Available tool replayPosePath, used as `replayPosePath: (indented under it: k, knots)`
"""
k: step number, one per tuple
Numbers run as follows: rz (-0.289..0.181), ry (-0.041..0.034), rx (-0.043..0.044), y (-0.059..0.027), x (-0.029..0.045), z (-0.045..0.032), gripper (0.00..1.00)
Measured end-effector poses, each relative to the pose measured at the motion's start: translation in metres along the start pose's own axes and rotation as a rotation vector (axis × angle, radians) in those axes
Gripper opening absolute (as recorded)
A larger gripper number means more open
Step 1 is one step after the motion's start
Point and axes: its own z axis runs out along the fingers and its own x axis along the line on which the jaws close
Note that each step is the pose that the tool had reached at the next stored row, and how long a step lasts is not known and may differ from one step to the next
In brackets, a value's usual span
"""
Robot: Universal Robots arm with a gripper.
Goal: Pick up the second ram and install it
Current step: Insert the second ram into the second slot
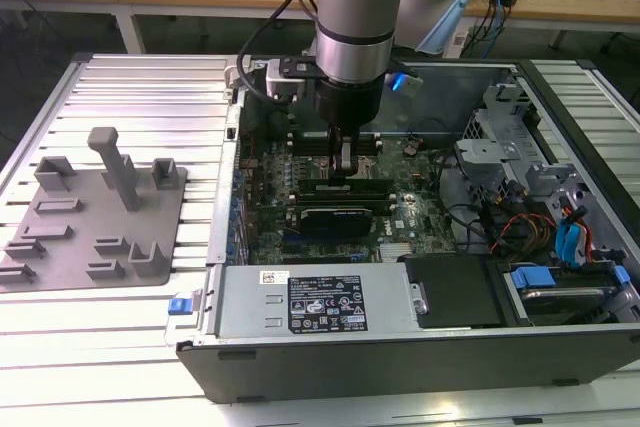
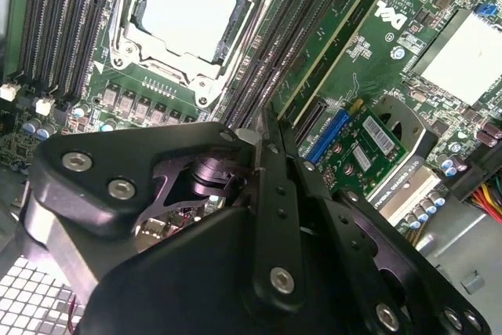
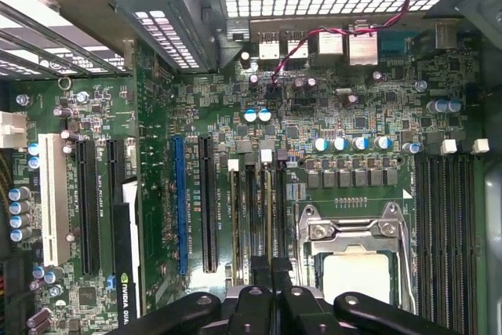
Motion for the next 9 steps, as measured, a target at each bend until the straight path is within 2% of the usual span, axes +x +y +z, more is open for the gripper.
replayPosePath:
  k: [9]
  knots:
    - [0.0, -0.0002, 0.0002, 0.0006, -0.0001, 0.0062, 0.09]
